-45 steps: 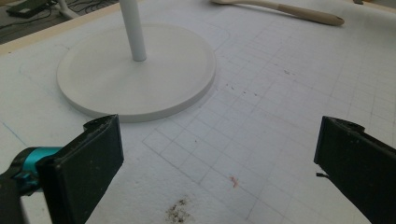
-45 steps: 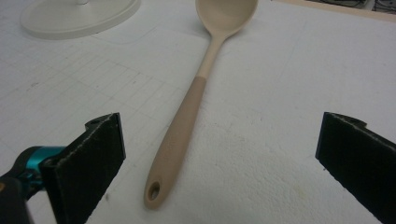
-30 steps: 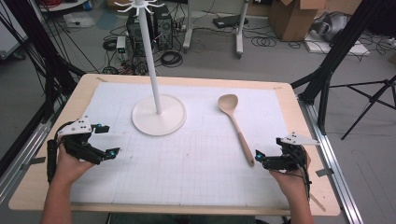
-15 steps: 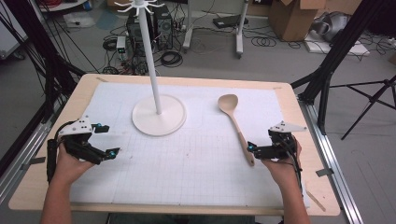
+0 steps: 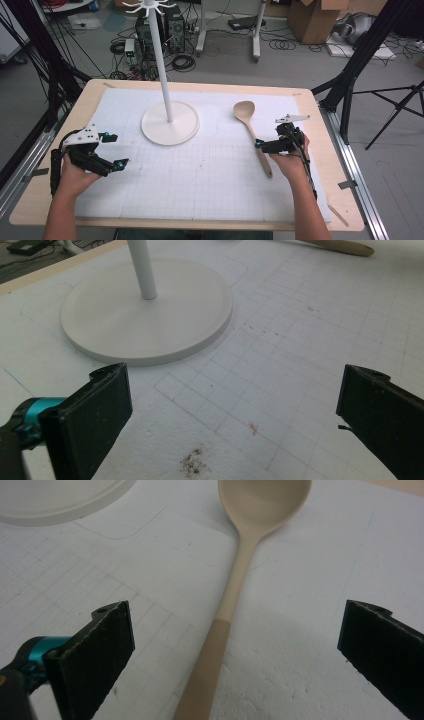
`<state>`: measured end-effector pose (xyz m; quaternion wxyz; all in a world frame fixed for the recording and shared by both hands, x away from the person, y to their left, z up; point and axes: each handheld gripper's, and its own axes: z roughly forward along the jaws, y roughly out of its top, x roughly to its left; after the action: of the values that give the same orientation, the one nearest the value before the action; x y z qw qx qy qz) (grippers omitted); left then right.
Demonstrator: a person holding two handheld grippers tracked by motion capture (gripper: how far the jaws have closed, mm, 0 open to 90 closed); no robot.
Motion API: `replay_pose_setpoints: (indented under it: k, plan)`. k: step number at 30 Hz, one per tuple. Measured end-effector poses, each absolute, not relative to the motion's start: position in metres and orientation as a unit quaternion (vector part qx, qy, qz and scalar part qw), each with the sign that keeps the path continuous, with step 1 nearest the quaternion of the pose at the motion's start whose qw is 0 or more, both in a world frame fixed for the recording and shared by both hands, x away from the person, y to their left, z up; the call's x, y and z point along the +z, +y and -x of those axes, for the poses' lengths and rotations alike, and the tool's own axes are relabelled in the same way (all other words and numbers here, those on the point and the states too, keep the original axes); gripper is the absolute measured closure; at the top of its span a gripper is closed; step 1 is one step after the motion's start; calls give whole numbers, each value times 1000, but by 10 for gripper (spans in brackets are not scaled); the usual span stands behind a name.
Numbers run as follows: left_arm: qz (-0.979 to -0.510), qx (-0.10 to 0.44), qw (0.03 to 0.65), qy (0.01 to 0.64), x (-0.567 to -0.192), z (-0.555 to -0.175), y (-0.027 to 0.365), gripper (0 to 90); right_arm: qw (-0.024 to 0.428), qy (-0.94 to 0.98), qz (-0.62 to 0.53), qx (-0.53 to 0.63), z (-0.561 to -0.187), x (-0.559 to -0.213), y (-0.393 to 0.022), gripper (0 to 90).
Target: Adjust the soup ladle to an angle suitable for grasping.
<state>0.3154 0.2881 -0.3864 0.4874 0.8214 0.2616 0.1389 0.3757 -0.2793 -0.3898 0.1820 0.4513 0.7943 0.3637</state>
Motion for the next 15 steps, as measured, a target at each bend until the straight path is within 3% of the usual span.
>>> replay_pose_setpoints:
  k: [15]
  plan:
    - [-819,138,489,265,-388,-317,289,17,153,818,-463,305,-406,-418,-261,44]
